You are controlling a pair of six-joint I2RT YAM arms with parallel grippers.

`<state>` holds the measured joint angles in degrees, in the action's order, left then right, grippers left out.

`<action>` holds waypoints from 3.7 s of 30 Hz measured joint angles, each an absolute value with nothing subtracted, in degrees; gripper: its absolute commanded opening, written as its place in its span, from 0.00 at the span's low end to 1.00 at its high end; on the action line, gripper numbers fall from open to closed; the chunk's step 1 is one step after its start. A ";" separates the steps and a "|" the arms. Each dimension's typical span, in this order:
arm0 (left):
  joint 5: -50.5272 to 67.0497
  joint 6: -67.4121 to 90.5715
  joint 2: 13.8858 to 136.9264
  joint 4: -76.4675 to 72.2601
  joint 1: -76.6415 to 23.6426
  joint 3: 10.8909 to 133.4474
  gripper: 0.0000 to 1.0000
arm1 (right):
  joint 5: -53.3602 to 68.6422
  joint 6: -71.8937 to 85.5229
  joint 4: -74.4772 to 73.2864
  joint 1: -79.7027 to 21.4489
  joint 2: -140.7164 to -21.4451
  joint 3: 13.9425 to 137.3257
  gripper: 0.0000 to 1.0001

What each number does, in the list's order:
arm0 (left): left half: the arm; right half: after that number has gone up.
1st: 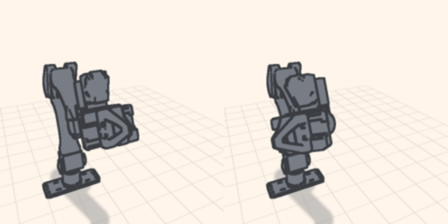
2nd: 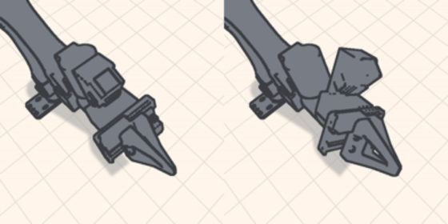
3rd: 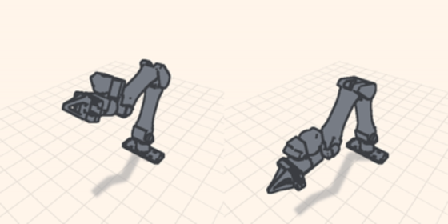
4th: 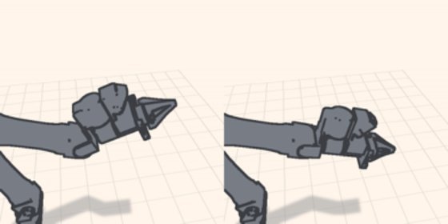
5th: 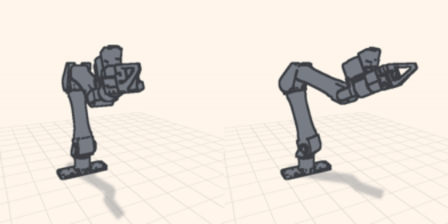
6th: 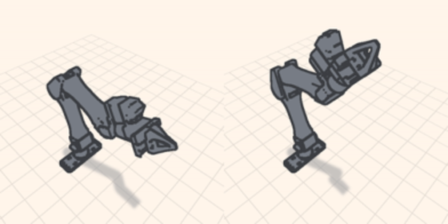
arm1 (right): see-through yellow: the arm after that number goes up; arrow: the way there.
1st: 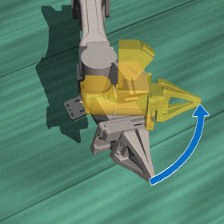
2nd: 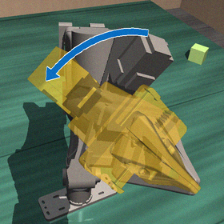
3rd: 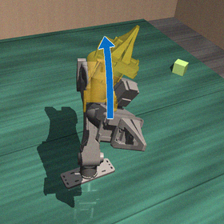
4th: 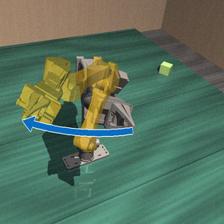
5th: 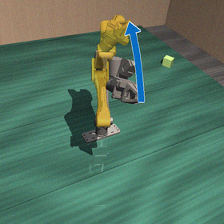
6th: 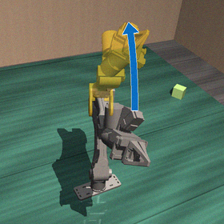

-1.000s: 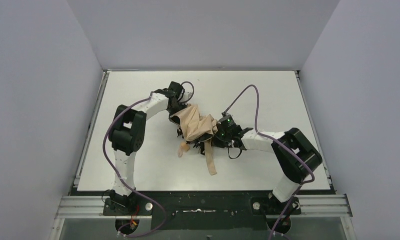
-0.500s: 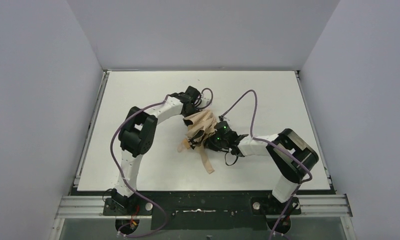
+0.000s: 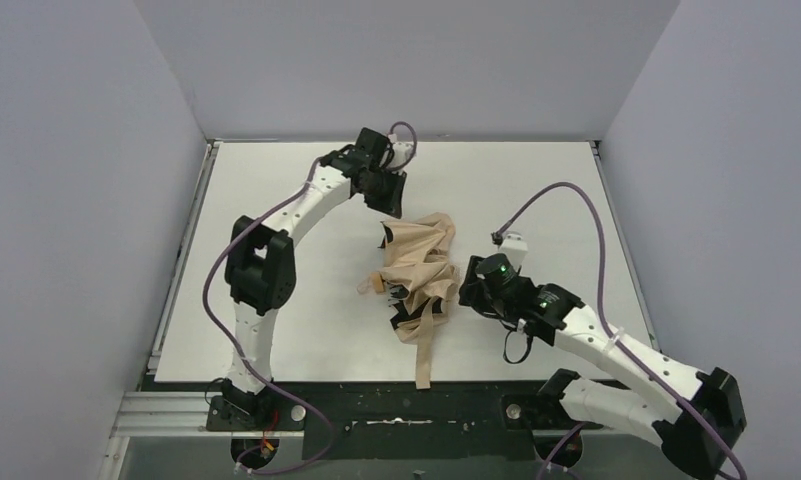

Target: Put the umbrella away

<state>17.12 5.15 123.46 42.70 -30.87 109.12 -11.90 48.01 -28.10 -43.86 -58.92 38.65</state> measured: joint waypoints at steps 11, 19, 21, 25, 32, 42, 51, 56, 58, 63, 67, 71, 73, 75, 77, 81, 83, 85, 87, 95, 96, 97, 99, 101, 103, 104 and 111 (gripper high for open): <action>6.42 15.14 95.96 36.40 -25.47 80.40 0.17 | -16.12 35.42 -40.51 -29.17 -59.59 47.07 0.60; 3.11 25.15 87.35 32.25 -28.49 57.21 0.03 | -5.98 28.80 -33.74 -20.49 -78.22 51.57 0.42; 2.94 26.81 89.47 31.33 -30.13 55.42 0.01 | -3.01 27.53 -31.46 -20.03 -82.81 52.73 0.38; 2.55 28.42 95.00 27.24 -32.93 55.51 0.00 | 0.86 25.96 -27.94 -19.99 -88.77 54.02 0.34; 1.89 29.34 102.65 23.05 -33.74 61.28 0.00 | 7.09 24.43 -23.66 -20.32 -95.57 56.40 0.31; 1.65 28.23 108.12 23.35 -35.27 68.34 0.00 | 12.32 26.24 -20.93 -21.30 -97.56 56.55 0.26; -0.45 26.17 115.48 28.23 -34.04 79.77 0.00 | 11.60 29.52 -18.83 -20.93 -99.74 56.93 0.25; -1.72 24.21 121.05 30.94 -32.84 88.73 0.00 | 10.39 31.00 -18.50 -20.16 -101.82 59.55 0.25; -1.34 23.86 122.56 31.16 -32.12 91.15 0.00 | 10.04 31.18 -18.22 -19.44 -103.13 61.25 0.25; 1.54 23.64 123.44 31.24 -29.52 94.37 0.02 | 9.89 30.85 -16.71 -18.44 -105.49 65.19 0.27; 3.33 23.57 121.78 30.35 -27.73 92.64 0.18 | 9.32 30.02 -16.08 -18.33 -105.10 66.17 0.34; 3.40 23.86 112.42 28.23 -26.52 81.32 0.28 | 7.94 29.12 -16.43 -17.72 -101.47 63.94 0.45; 3.27 24.23 105.84 27.64 -26.28 75.16 0.31 | 7.40 29.06 -16.78 -17.15 -97.56 61.12 0.49; 3.01 24.64 97.91 26.76 -26.61 68.90 0.35 | 6.72 29.02 -17.52 -16.53 -92.95 58.19 0.51; 2.50 25.08 90.15 26.41 -27.92 64.10 0.39 | 6.04 29.06 -18.55 -16.10 -88.44 55.90 0.52; 1.04 26.52 78.67 25.08 -35.35 57.87 0.42 | 5.52 29.26 -19.81 -15.79 -80.86 52.45 0.55; 0.71 27.90 76.12 24.05 -40.99 56.18 0.46 | 5.54 29.50 -20.14 -15.81 -77.87 50.70 0.56; -0.12 29.32 75.70 22.26 -47.86 55.09 0.50 | 5.76 30.17 -20.51 -15.81 -75.48 49.08 0.56; -1.67 30.35 76.60 20.56 -53.89 54.13 0.52 | 6.28 30.83 -20.51 -15.81 -74.06 47.64 0.57; -5.13 35.03 85.21 13.41 -59.27 52.07 0.60 | 7.77 32.62 -21.28 -15.84 -70.54 43.64 0.59; -5.56 35.44 86.24 12.64 -59.16 51.83 0.60 | 7.79 32.69 -21.34 -15.84 -69.82 43.31 0.59; -5.89 35.70 87.31 12.08 -59.11 51.79 0.60 | 7.79 32.71 -21.63 -15.84 -69.06 43.11 0.59; -6.44 35.92 89.30 10.87 -59.09 51.81 0.60 | 7.79 32.71 -21.93 -15.84 -67.81 43.03 0.59; -7.07 36.03 91.33 10.22 -59.09 51.81 0.60 | 7.79 32.71 -22.04 -15.84 -66.85 43.03 0.59; -7.33 36.05 92.73 10.00 -59.09 51.81 0.60 | 7.79 32.71 -22.24 -15.84 -66.04 43.00 0.59; -7.35 36.07 93.17 9.82 -59.07 51.81 0.58 | 7.81 32.73 -22.41 -15.84 -65.71 42.98 0.59; -7.11 35.73 94.54 6.85 -58.15 52.21 0.32 | 8.49 33.21 -23.40 -15.84 -64.75 42.11 0.60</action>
<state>-7.11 35.73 94.54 6.85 -58.15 52.21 8.49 33.21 -23.40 -15.84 -64.75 42.11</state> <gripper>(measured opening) 0.466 0.595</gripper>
